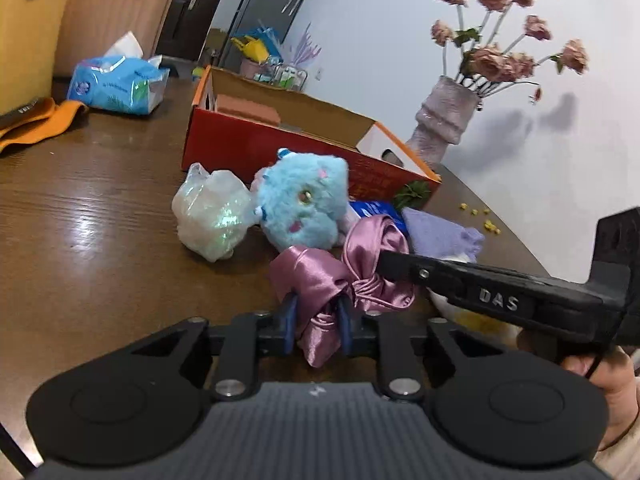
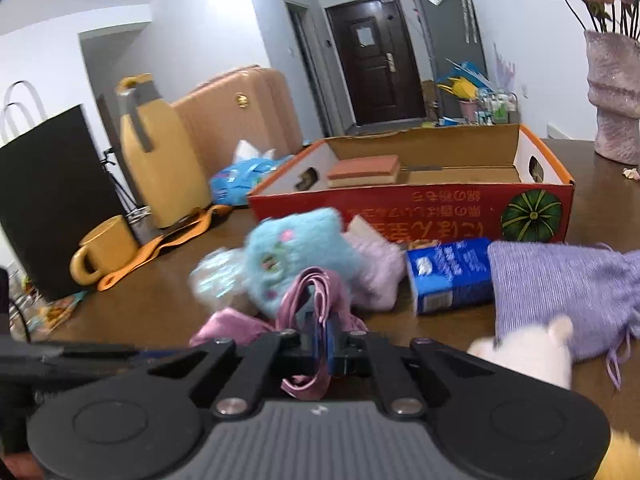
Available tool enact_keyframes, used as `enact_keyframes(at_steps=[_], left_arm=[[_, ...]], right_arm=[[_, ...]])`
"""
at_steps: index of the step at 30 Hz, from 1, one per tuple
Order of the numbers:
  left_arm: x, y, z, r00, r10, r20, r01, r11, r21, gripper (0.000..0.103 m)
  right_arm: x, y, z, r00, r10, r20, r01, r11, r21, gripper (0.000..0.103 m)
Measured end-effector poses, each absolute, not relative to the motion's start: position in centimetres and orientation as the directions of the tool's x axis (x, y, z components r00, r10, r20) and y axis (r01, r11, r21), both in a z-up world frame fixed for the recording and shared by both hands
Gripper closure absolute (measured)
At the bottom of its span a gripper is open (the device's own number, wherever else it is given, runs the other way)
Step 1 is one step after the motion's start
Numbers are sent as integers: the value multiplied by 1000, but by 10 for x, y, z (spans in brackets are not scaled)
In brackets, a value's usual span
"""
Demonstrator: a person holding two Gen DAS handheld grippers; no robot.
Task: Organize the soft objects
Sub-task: 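Close the left gripper on the pink satin bow while the right gripper grips it too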
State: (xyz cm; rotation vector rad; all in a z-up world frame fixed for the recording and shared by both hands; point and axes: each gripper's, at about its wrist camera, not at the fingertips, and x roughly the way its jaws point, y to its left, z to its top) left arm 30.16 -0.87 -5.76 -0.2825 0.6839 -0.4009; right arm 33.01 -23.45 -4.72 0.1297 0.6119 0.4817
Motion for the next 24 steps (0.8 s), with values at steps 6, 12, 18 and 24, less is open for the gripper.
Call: enact_keyframes(at_steps=[6,12,18,24], left_arm=[[238,-7,-55,685,-457,-568,276,883,-379,83],[196,-7,-57,690,-435,-578,296,899,-323,79],[178,-9,-52,722,-414,-554,312,910,-274,45],[194,-8,-59,715,-417,-562,276,906,-322,45]], right_arm=[[249,-247,-53,711,470,-523,-362,883,300,99],[179,-250,-62,718,459,-523,-334,887,320,94],[156,-257,-50,781,415,-466,-311,906,287,75],[179,-253,-50,781,409,-473,-299,909,291,62]])
